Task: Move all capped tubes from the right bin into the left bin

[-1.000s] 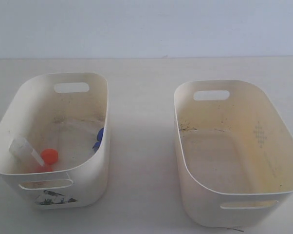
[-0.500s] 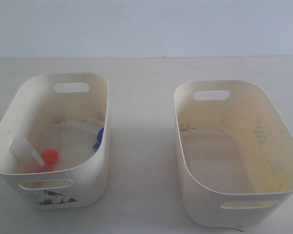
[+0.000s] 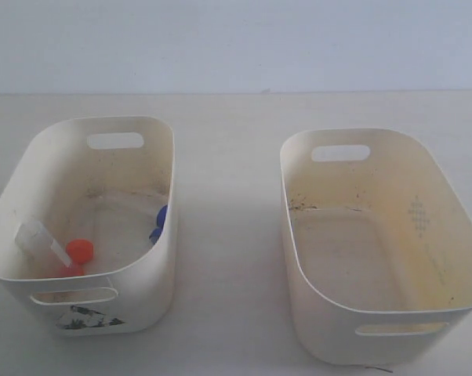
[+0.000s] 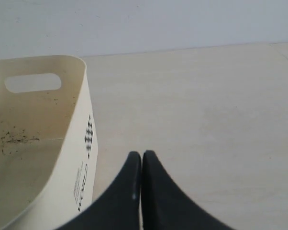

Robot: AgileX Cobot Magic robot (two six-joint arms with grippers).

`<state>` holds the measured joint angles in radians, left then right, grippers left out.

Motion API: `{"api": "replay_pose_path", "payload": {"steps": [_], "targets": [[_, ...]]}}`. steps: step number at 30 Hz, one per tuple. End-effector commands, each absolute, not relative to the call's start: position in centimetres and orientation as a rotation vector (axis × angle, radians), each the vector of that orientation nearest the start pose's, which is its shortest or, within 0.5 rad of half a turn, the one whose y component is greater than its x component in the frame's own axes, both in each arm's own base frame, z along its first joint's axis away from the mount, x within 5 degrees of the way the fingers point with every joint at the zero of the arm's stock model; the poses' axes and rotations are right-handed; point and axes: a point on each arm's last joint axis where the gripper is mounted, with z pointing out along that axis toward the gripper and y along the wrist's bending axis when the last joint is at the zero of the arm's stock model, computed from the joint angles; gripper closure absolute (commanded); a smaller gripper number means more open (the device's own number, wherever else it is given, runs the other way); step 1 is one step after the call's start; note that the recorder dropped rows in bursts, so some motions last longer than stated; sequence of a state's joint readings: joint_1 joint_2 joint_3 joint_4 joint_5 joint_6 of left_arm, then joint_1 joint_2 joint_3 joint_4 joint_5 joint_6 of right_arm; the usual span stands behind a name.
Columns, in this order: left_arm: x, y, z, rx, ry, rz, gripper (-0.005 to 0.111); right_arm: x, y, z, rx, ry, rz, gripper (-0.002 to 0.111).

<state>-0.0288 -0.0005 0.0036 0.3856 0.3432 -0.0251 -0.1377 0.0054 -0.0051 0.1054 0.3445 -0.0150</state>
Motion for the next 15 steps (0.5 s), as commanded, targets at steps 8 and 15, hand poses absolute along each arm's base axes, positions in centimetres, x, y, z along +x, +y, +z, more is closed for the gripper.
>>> {"api": "replay_pose_path", "payload": {"steps": [8,15], "targets": [[5.37,0.96,18.46,0.237,1.796,0.323,0.102,5.35,-0.3,18.23,0.161,1.819,0.012,0.109],[5.37,0.96,18.46,0.237,1.796,0.323,0.102,5.35,0.07,18.23,0.107,1.823,0.068,0.109]]}}
